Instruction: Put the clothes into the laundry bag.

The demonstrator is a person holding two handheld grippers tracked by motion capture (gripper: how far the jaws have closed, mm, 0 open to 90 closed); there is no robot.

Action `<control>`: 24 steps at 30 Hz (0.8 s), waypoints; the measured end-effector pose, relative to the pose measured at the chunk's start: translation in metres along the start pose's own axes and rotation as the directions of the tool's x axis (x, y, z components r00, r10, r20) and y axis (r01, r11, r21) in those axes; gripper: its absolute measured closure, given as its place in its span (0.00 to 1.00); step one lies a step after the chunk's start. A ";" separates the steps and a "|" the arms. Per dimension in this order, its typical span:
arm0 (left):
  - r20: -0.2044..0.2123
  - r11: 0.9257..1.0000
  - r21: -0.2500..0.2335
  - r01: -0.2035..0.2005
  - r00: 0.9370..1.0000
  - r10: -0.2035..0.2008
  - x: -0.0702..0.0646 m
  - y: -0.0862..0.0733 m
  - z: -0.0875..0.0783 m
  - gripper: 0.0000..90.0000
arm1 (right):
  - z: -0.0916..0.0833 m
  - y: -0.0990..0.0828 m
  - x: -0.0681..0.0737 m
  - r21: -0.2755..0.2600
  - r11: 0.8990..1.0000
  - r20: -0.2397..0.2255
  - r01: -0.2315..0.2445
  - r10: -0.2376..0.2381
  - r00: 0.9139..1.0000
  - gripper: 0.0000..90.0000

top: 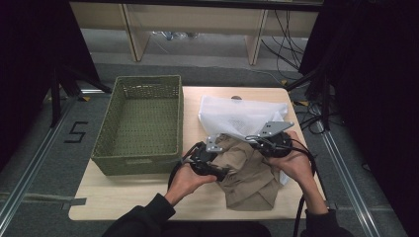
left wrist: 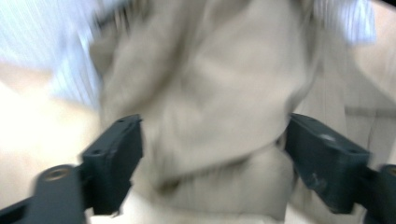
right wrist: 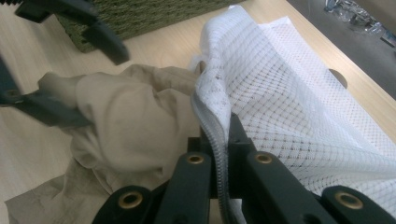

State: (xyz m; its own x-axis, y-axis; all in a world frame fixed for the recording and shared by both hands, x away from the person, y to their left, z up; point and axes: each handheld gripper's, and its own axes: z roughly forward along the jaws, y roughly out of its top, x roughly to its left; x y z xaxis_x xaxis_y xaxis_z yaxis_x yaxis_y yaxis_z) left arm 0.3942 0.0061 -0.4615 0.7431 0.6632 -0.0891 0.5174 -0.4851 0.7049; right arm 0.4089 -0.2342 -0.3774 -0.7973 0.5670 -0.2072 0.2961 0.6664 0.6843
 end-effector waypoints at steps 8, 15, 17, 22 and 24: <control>0.100 1.000 -0.028 -0.008 0.995 0.011 -0.006 0.001 0.034 0.81 | 0.012 0.002 0.006 0.010 0.999 -0.014 0.050 -0.050 0.999 1.00; 0.108 0.978 -0.206 0.032 0.994 -0.010 -0.025 0.037 0.012 0.86 | -0.005 0.015 0.015 -0.041 0.998 -0.031 0.055 -0.056 0.998 1.00; 0.100 0.978 -0.207 0.026 0.995 -0.005 -0.022 0.039 0.014 0.85 | -0.012 0.018 0.015 -0.052 0.996 -0.021 0.072 -0.073 0.997 1.00; 0.057 0.992 -0.113 0.059 0.997 -0.053 -0.010 0.028 0.054 0.80 | -0.013 0.011 0.016 -0.025 0.998 -0.005 0.066 -0.066 0.998 1.00; 0.041 0.989 -0.138 0.056 0.998 -0.051 -0.013 0.021 0.061 0.75 | -0.005 0.000 0.018 0.011 0.998 -0.022 0.056 -0.056 0.998 1.00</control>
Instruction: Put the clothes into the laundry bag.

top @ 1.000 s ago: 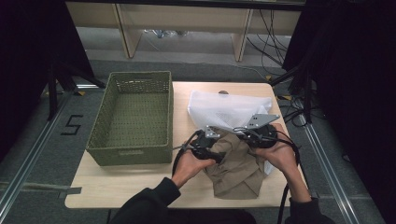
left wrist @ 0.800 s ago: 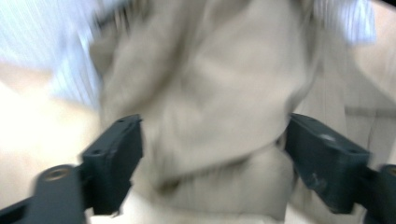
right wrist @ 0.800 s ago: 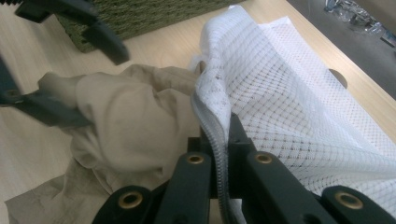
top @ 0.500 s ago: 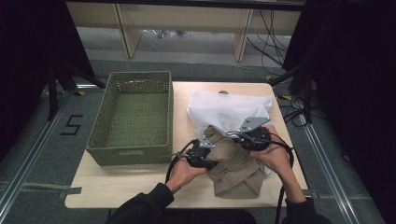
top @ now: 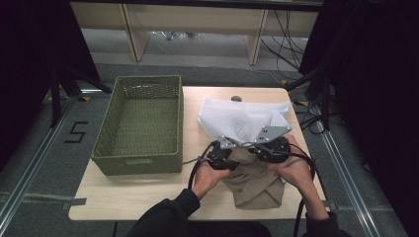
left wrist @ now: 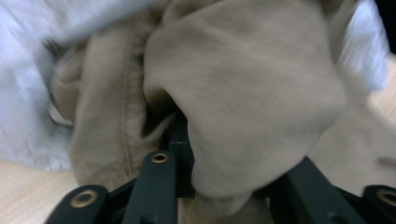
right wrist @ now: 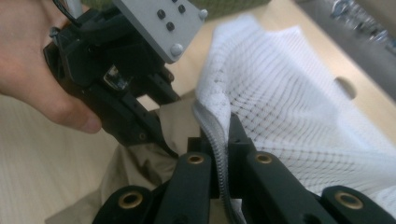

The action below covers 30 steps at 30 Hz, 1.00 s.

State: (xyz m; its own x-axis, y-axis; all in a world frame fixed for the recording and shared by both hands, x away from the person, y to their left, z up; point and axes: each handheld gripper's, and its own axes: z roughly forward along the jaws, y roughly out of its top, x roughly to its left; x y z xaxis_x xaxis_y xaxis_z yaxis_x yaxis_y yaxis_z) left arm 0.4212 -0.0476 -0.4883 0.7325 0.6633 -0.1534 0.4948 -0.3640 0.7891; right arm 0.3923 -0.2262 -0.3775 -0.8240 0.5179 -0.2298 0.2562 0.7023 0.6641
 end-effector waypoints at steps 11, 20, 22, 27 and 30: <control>-0.020 0.991 0.045 -0.129 0.991 0.130 0.006 -0.008 -0.049 0.26 | 0.007 -0.009 0.002 0.019 1.000 0.010 -0.005 0.005 1.000 1.00; 0.033 0.991 0.071 -0.110 0.994 0.108 0.028 -0.001 -0.017 0.14 | 0.009 -0.008 0.002 0.013 1.000 -0.005 -0.006 0.006 1.000 1.00; 0.050 0.993 0.077 -0.094 0.995 0.090 0.029 -0.001 -0.008 0.15 | 0.010 -0.008 0.003 0.018 1.000 -0.008 -0.013 0.013 1.000 1.00; 0.069 0.999 0.010 -0.054 0.996 0.053 0.015 -0.005 0.001 0.77 | 0.015 -0.009 0.002 0.019 1.000 -0.016 0.004 -0.003 1.000 1.00; 0.085 0.999 -0.045 -0.027 0.996 0.031 0.007 0.000 -0.010 0.80 | 0.009 -0.007 0.002 0.007 1.000 -0.004 -0.018 0.018 1.000 1.00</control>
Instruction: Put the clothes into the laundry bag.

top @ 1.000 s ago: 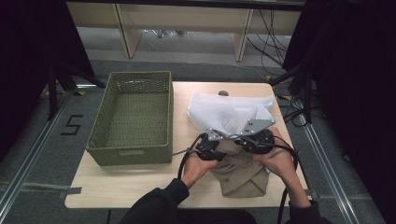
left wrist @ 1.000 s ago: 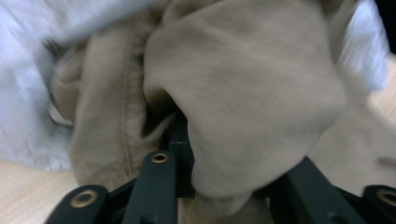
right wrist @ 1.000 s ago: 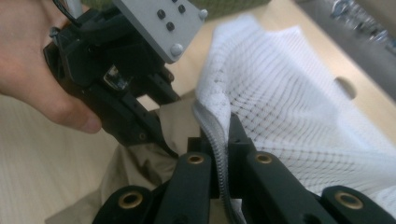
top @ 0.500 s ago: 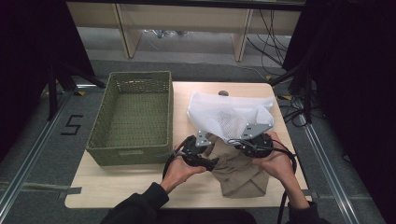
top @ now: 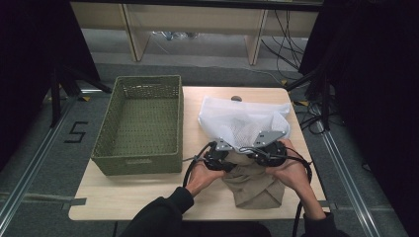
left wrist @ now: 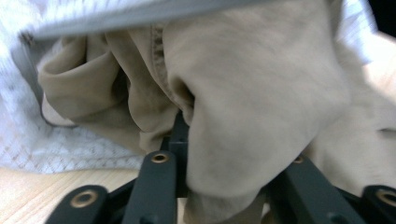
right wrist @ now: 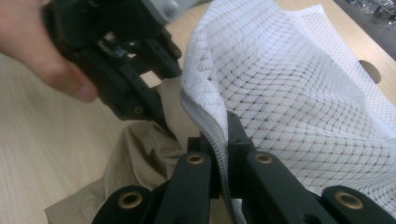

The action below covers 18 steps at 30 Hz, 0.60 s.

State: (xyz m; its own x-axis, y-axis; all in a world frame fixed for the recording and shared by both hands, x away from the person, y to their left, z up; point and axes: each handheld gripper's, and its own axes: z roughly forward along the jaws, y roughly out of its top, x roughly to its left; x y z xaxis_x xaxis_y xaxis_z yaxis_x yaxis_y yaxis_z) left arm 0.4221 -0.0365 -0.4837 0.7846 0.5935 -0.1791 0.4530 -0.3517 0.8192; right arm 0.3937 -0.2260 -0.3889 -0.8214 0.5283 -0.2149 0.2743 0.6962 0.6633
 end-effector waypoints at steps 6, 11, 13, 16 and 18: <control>0.011 0.996 -0.089 0.018 1.000 -0.017 -0.006 0.028 -0.007 0.81 | -0.013 0.006 -0.001 -0.028 0.999 -0.004 0.015 -0.015 1.000 1.00; -0.045 1.000 0.000 0.017 0.999 -0.017 0.007 0.014 0.023 0.75 | -0.015 0.006 0.001 -0.045 0.999 -0.007 0.019 -0.020 1.000 1.00; -0.011 0.994 -0.023 0.108 0.994 -0.109 0.013 0.006 0.026 0.67 | -0.008 0.001 0.002 -0.016 1.000 -0.011 0.023 -0.023 1.000 1.00; -0.016 0.998 0.022 0.052 0.999 -0.052 0.013 0.005 0.011 0.50 | -0.001 -0.005 0.002 0.009 1.000 -0.020 0.005 -0.004 1.000 1.00; -0.022 0.999 0.022 0.025 0.999 -0.024 0.008 0.006 -0.002 0.43 | 0.000 -0.006 0.001 0.019 1.000 -0.007 0.014 -0.014 1.000 1.00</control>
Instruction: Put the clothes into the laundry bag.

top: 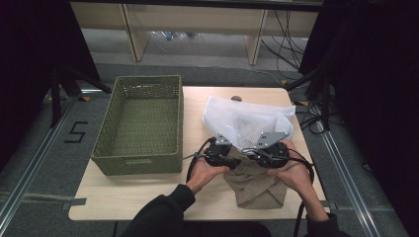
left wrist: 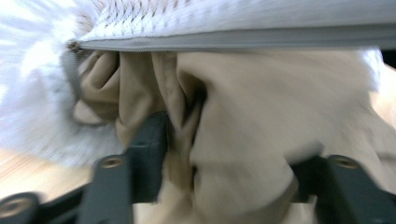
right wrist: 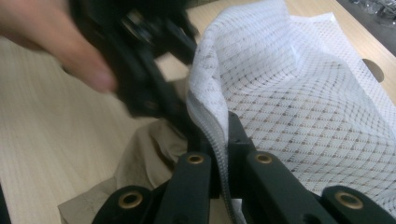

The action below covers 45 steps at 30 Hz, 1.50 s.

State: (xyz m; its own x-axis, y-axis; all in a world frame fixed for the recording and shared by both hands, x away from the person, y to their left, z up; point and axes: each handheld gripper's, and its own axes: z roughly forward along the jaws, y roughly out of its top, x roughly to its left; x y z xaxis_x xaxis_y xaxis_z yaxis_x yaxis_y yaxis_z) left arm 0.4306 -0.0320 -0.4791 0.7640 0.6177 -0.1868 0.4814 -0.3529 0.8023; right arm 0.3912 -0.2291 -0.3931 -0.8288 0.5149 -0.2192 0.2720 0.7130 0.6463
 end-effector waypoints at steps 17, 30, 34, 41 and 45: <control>0.132 0.991 -0.067 -0.114 0.984 0.122 -0.038 -0.006 0.005 0.70 | -0.002 -0.004 0.006 -0.002 1.000 -0.012 0.007 -0.007 1.000 1.00; -0.146 0.996 0.073 -0.050 0.987 0.060 0.010 -0.012 -0.045 0.44 | 0.015 -0.023 0.009 0.069 0.998 -0.036 -0.009 0.012 0.999 1.00; -0.109 0.993 0.117 -0.030 0.993 0.043 0.019 -0.013 -0.011 0.46 | 0.014 -0.023 0.007 0.069 0.998 -0.028 -0.004 0.006 1.000 1.00; 0.084 0.997 0.068 -0.036 0.996 0.031 -0.007 -0.020 0.016 0.93 | 0.016 -0.025 0.006 0.077 0.997 -0.019 -0.017 0.019 1.000 1.00; 0.097 0.992 0.071 -0.103 0.991 0.096 -0.020 -0.021 0.009 0.86 | 0.019 -0.029 0.005 0.094 0.995 -0.023 -0.024 0.027 0.999 1.00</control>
State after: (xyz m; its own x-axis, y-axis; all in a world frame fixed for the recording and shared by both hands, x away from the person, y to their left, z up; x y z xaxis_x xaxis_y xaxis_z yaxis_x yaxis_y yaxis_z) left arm 0.4095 -0.0431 -0.4974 0.8447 0.5098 -0.1631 0.4294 -0.4633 0.7752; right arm 0.3881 -0.2381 -0.4269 -0.8324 0.5225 -0.1848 0.3370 0.7418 0.5797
